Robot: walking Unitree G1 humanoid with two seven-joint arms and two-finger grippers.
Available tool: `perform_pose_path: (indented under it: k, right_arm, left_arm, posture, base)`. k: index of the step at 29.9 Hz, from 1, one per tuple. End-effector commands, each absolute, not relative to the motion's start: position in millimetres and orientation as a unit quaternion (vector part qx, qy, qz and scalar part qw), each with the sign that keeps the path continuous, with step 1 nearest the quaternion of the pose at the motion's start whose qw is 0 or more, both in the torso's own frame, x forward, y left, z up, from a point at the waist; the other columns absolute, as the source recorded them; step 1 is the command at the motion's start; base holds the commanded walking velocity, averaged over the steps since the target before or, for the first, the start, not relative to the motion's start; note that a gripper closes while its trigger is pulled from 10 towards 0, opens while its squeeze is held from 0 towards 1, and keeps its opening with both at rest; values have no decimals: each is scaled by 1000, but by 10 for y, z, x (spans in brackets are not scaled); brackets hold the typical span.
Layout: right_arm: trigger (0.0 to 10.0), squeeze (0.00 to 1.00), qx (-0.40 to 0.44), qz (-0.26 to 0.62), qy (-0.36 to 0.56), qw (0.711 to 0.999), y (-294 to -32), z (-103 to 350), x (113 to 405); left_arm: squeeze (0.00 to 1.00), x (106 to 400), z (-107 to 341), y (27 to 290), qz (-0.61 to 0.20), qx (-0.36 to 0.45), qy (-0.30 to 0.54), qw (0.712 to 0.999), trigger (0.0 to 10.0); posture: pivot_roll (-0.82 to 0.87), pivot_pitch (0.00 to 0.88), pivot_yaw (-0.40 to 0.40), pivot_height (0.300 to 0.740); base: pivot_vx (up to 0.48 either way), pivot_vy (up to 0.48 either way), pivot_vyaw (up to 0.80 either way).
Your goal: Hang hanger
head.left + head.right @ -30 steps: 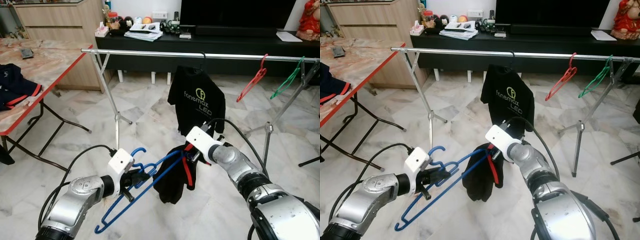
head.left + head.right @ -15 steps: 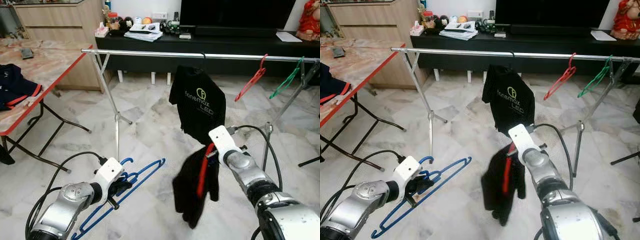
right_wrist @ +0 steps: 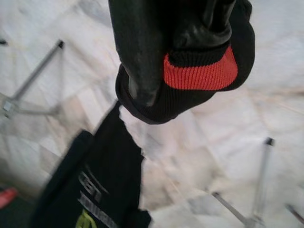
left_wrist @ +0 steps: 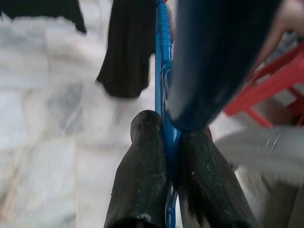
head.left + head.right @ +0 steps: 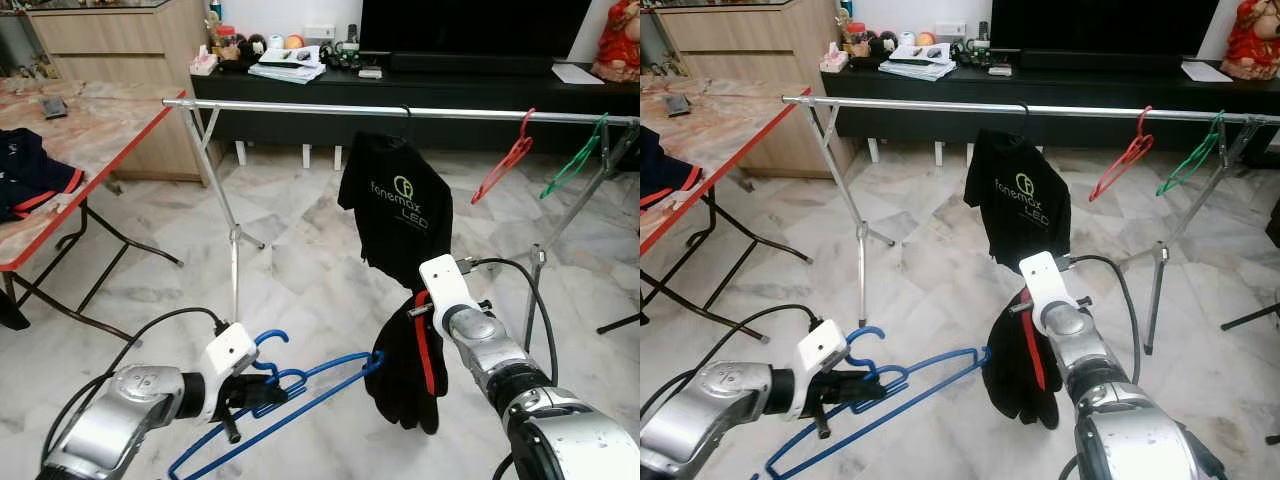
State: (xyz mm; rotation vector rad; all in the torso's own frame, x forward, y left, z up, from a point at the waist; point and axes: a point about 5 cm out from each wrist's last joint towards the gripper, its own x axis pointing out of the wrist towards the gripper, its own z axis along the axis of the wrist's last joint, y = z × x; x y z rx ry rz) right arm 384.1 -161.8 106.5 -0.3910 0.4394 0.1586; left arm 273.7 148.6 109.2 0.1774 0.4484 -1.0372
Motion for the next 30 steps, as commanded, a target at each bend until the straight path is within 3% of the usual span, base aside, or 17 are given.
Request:
perform_pose_path:
  k: [1,9,16,30]
  right_arm:
    - [10000,0,-193,107,175,960,-1461,1291,3949]
    - [10000,0,-185,144,156,959,-1218,1393,3987]
    - [10000,0,-185,146,159,959,-1242,1363,3974]
    - [10000,0,-213,142,167,952,-1334,1322,3959]
  left_arm:
    - [0,2797,1158,1482,-480,73,198,852,10000]
    - [0,2882,1157,1412,-452,77,185,869,10000]
    - [0,2986,1083,1517,-386,106,196,895,10000]
    - [0,3099,1063,1660,-322,133,195,917,10000]
  posture:
    - [75,66,7,740]
    - [80,53,6,740]
    - [71,45,11,740]
    - [67,46,13,740]
  base:
    - [0,0,0]
    - [0,0,0]
    - [0,0,0]
    - [0,0,0]
